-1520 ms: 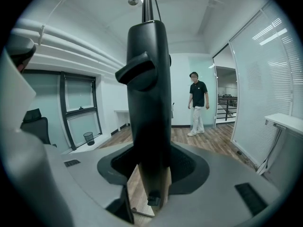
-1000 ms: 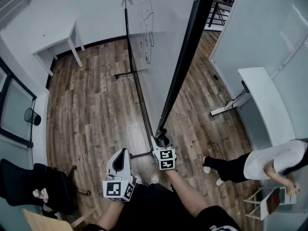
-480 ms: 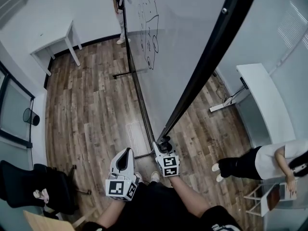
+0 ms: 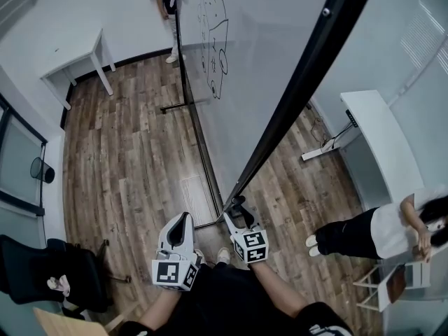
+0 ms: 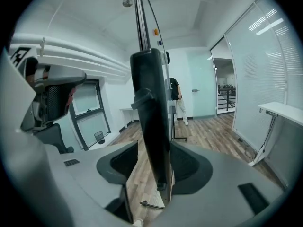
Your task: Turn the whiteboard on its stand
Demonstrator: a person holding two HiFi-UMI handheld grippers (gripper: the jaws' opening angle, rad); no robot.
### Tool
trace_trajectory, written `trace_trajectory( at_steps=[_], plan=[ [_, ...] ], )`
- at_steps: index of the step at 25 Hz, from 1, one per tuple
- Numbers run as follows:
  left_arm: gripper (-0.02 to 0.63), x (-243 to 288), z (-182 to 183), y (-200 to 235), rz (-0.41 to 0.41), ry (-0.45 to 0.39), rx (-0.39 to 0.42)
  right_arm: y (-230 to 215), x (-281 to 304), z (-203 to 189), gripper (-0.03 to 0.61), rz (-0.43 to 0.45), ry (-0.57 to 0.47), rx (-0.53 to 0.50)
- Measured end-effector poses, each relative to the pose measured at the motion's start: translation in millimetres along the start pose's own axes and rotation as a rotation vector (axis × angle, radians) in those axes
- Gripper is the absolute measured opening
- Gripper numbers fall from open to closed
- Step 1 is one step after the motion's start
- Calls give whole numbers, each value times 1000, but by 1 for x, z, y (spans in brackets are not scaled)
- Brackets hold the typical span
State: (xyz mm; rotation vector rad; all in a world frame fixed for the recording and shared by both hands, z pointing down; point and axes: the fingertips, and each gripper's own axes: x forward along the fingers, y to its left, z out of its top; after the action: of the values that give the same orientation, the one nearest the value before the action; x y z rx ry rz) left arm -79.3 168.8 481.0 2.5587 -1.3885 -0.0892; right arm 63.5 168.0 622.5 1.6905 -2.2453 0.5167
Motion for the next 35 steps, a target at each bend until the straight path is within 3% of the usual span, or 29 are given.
trace_trajectory(
  at_steps=[5,13,18,35],
  plan=[
    [18,-2,-1,1,-8,4,0,3,-31,14,179,-23,-32,9],
    [18,5,-1,-10,-35,6,1,9,-76,60,31,-56,-207,30],
    [18,5,-5,-16,-50,21,-5,16,-89,77,20,-48,-261,53],
    [18,14,-6,-20,-57,19,-4,17,-88,84,14,-39,-273,14]
  ],
)
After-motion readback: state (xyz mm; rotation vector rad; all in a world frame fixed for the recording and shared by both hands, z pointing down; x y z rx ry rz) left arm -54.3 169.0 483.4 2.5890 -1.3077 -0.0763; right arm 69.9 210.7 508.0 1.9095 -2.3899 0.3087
